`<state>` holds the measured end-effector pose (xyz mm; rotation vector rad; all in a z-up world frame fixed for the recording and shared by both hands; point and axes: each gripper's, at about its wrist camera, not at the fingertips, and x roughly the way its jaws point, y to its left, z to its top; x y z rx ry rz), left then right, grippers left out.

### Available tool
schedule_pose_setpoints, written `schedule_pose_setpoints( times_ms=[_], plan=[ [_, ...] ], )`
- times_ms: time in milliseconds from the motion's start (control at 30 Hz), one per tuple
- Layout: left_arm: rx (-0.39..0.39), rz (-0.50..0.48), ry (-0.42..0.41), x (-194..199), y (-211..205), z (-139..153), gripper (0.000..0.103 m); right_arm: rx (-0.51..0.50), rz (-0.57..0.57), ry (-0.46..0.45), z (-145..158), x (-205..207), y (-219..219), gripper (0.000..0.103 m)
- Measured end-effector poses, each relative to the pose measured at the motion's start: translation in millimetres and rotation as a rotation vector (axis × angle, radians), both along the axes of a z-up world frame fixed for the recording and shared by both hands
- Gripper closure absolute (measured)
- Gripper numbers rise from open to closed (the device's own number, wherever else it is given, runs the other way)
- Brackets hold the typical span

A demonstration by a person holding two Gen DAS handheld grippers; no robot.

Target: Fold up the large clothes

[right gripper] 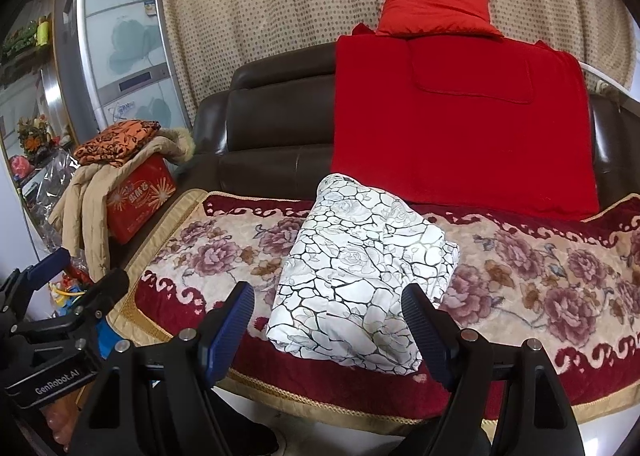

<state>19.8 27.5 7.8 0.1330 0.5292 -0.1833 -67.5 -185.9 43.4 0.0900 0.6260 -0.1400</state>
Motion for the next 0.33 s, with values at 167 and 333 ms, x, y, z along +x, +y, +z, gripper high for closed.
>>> schedule_pose_setpoints(
  times_ms=[167, 333],
  plan=[
    [-0.001, 0.002, 0.006, 10.7, 0.2, -3.7, 0.003, -0.008, 0.003, 0.0, 0.1, 11.0, 4.8, 0.023],
    [-0.004, -0.02, -0.008, 17.7, -3.2, -6.6, 0.003, -0.007, 0.013, 0.003, -0.5, 21.8, 6.5, 0.023]
  ],
)
